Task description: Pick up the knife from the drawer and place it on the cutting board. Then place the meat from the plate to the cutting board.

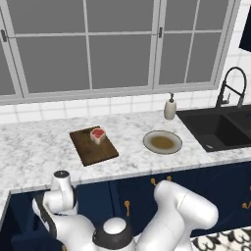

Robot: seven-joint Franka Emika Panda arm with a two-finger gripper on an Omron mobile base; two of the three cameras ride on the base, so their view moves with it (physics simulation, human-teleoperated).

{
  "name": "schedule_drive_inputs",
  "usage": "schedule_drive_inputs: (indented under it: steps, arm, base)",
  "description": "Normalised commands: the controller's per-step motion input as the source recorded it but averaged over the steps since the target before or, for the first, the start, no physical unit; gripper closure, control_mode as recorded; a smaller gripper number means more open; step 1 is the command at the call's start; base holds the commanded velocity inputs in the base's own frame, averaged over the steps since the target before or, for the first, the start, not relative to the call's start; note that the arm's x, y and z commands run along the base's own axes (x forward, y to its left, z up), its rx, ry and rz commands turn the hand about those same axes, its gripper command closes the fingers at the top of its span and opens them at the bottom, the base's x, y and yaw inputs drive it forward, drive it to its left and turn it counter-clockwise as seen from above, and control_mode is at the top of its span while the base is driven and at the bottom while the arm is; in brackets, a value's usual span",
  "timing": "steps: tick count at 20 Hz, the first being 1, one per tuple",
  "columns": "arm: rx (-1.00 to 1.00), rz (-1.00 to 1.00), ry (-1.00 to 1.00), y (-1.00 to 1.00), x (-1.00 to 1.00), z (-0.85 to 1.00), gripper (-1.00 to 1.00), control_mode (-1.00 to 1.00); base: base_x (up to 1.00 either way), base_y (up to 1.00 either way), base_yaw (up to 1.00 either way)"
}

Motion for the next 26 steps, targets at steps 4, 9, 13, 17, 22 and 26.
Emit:
schedule_drive_inputs:
  steps: [4,9,13,17,22,26]
  arm:
    - [0.00,0.01,0.15,0.00,-0.97,0.26,1.00,-1.00]
    - [-0.01,0.02,-0.12,0.07,-0.81,0.96,1.00,-1.00]
    - [0.00,0.05,-0.10,-0.01,-0.71,1.00,1.00,-1.00]
    - [0.00,0.04,0.00,0.00,-0.87,1.00,1.00,-1.00]
    - [0.00,0.06,0.00,0.00,-0.82,0.93,1.00,-1.00]
    - [0.00,0.05,0.00,0.03,-0.99,0.88,1.00,-1.00]
  base:
    - [0.00,0.00,0.00]
    - [0.00,0.00,0.00]
    - [0.00,0.00,0.00]
    - [0.00,0.00,0.00]
    - [0.00,0.00,0.00]
    - [0.00,0.00,0.00]
